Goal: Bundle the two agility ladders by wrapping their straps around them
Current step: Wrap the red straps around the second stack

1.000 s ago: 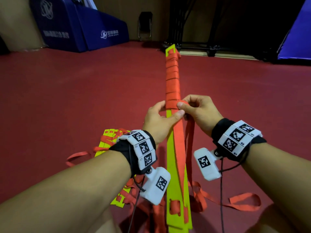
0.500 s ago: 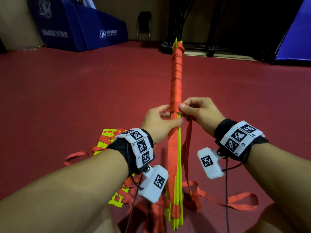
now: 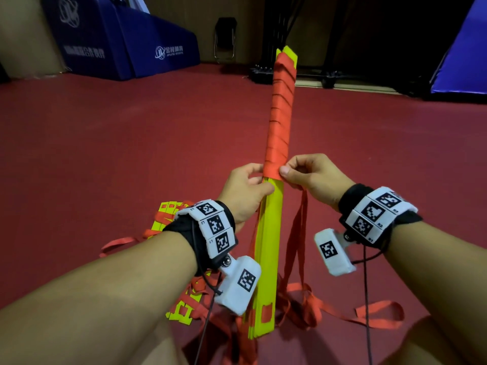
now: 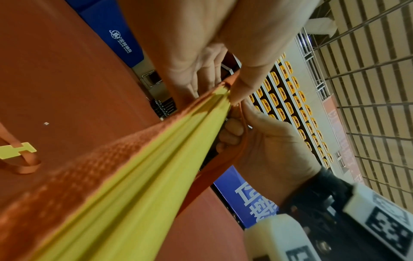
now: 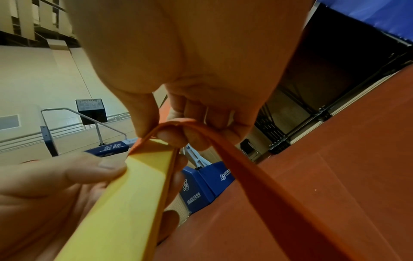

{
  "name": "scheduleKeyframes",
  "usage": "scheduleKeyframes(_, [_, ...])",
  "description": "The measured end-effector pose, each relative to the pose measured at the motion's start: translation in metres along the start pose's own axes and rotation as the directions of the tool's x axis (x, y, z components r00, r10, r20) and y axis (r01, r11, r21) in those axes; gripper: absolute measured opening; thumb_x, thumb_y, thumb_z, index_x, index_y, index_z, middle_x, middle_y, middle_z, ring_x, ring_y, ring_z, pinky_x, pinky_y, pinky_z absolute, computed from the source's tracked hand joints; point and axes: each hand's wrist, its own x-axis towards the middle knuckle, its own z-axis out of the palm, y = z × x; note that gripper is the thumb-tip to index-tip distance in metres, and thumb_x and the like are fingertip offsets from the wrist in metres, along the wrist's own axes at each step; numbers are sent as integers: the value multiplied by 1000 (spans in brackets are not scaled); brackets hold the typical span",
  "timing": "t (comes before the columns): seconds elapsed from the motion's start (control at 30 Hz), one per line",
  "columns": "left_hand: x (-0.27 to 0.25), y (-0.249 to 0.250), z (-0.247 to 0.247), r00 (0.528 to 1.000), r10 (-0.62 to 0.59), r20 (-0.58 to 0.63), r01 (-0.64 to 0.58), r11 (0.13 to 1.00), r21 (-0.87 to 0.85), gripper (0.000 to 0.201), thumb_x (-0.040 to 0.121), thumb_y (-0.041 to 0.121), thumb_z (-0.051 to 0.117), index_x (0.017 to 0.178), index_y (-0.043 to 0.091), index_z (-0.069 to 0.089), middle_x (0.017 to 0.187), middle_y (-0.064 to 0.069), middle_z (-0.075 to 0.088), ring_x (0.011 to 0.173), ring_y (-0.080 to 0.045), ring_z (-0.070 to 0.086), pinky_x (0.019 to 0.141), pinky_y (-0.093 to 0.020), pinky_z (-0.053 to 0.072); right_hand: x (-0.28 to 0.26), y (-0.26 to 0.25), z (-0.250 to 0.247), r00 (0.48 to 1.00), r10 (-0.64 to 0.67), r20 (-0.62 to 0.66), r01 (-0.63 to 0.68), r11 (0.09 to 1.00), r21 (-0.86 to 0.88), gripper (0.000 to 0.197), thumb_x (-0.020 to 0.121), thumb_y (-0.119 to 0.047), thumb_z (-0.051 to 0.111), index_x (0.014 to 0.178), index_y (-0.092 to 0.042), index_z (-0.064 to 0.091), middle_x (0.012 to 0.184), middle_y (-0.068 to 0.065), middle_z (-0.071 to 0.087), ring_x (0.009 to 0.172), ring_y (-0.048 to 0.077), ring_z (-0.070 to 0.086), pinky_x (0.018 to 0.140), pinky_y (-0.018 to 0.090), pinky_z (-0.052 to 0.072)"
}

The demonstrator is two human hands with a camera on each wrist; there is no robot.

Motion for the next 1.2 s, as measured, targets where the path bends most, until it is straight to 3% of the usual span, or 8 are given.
scheduleKeyframes(0.17, [1,-2,2,1000,1,-20,-1,1000,-7,35,89,-17,51,117,-1,63,86,-13,70,67,-16,64,68,-31,54,0,1,-3,1000,-14,5,14,998,-55,23,96,-22,66,80,-6,65,62,-2,56,60,14,44,56,23,35])
scheduleKeyframes(0.37, [0,3,1,998,10,-60,-10,1000,-10,31,90,-15,50,107,6,66,81,-8,70,62,-13,62,59,-26,52,-3,3,-7,998,-39,44,46,984,-172,29,97,-23,65,68,-19,62,56,-10,54,49,2,42,52,15,35])
scheduleKeyframes(0.5, [0,4,1,997,-1,-74,0,1000,-13,33,89,-14,50,112,3,67,80,-9,70,66,-20,59,62,-30,49,-3,1,-7,997,-55,52,64,979,-194,33,98,-26,63,66,-19,61,57,-8,55,51,8,43,55,22,36])
scheduleKeyframes(0.67, [1,1,1,995,4,-100,-3,1000,9,32,88,-15,51,104,8,67,85,-12,70,76,-27,59,74,-39,49,-5,-2,-6,993,-65,96,81,980,-180,42,100,-30,60,60,-19,56,56,-3,52,53,14,41,56,30,34])
scheduleKeyframes(0.9, [1,2,3,995,5,-100,-4,1000,8,31,90,-15,50,101,9,67,83,-12,69,73,-24,60,70,-34,50,-3,0,-3,993,-46,112,68,977,-201,48,103,-34,54,59,-15,55,58,5,50,54,19,39,57,33,32])
scheduleKeyframes(1.03, [-1,5,4,995,-2,-99,2,1000,4,31,91,-15,46,107,2,66,80,-8,68,63,-13,60,61,-26,51,-2,5,-3,996,-20,89,42,968,-248,46,104,-30,52,66,-4,57,61,8,52,56,20,41,60,36,34])
scheduleKeyframes(1.13, [-2,9,6,993,-8,-120,5,1000,-28,26,88,-8,48,102,3,68,82,-14,67,69,-21,60,67,-33,51,-1,6,-3,996,-19,88,42,964,-264,39,103,-27,53,68,-12,62,63,3,60,60,23,48,65,40,42])
scheduleKeyframes(1.2, [-3,11,7,989,-18,-150,10,999,-49,26,77,5,51,97,4,69,84,-18,63,76,-27,55,71,-41,47,0,5,-4,997,-25,78,44,965,-259,37,102,-25,54,67,-17,62,62,-2,60,60,22,48,65,38,41])
